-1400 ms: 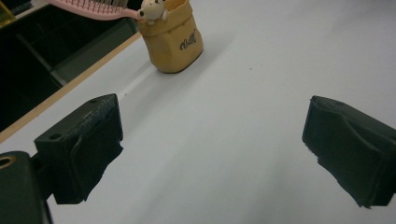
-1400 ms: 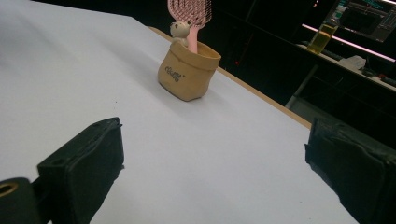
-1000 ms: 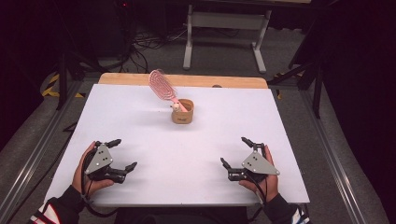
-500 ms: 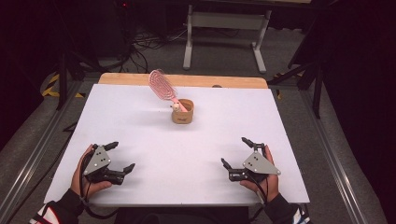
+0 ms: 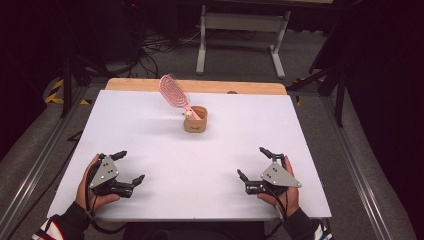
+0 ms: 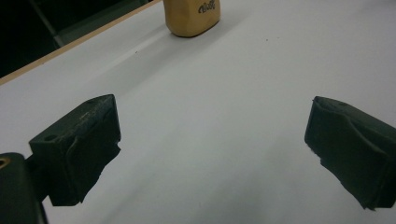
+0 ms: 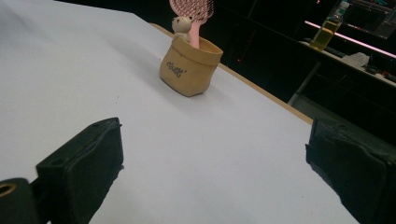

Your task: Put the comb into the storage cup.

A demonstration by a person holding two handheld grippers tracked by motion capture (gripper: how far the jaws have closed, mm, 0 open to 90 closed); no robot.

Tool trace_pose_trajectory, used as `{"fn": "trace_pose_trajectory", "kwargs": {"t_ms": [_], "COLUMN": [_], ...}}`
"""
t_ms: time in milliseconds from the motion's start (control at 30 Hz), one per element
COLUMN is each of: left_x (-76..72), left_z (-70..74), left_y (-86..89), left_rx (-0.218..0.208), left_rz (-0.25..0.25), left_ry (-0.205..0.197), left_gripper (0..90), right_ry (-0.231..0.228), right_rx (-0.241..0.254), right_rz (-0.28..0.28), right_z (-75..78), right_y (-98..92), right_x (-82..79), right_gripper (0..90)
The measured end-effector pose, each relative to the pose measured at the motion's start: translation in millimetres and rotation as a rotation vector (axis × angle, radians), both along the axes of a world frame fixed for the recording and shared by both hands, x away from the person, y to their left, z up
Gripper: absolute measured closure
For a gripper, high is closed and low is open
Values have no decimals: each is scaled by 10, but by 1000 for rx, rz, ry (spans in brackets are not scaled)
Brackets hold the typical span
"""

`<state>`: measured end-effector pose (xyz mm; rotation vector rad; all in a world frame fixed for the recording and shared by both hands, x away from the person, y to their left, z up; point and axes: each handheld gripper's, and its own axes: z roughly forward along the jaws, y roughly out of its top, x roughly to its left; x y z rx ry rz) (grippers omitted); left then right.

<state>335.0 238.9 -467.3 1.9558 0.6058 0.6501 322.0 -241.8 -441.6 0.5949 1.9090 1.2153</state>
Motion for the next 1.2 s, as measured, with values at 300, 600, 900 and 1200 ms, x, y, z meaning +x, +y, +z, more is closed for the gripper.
{"fn": "trace_pose_trajectory", "kwargs": {"t_ms": [300, 600, 900, 1200], "left_x": [-5, -17, -10, 13], "left_z": [20, 32, 33, 29], "left_y": [1, -5, -20, -36], "left_rx": [-7, -3, 3, 2], "left_rz": [-2, -8, -13, -16], "left_ry": [-6, -10, -12, -10], "left_gripper": [49, 49, 49, 49], "right_ry": [1, -1, -2, -2], "right_rx": [-9, -10, -11, -2], "right_rz": [1, 3, 5, -4], "right_z": [-9, -4, -5, -6], "right_y": [18, 22, 9, -25], "right_x": [1, -2, 2, 14], "right_gripper": [45, 45, 45, 45]}}
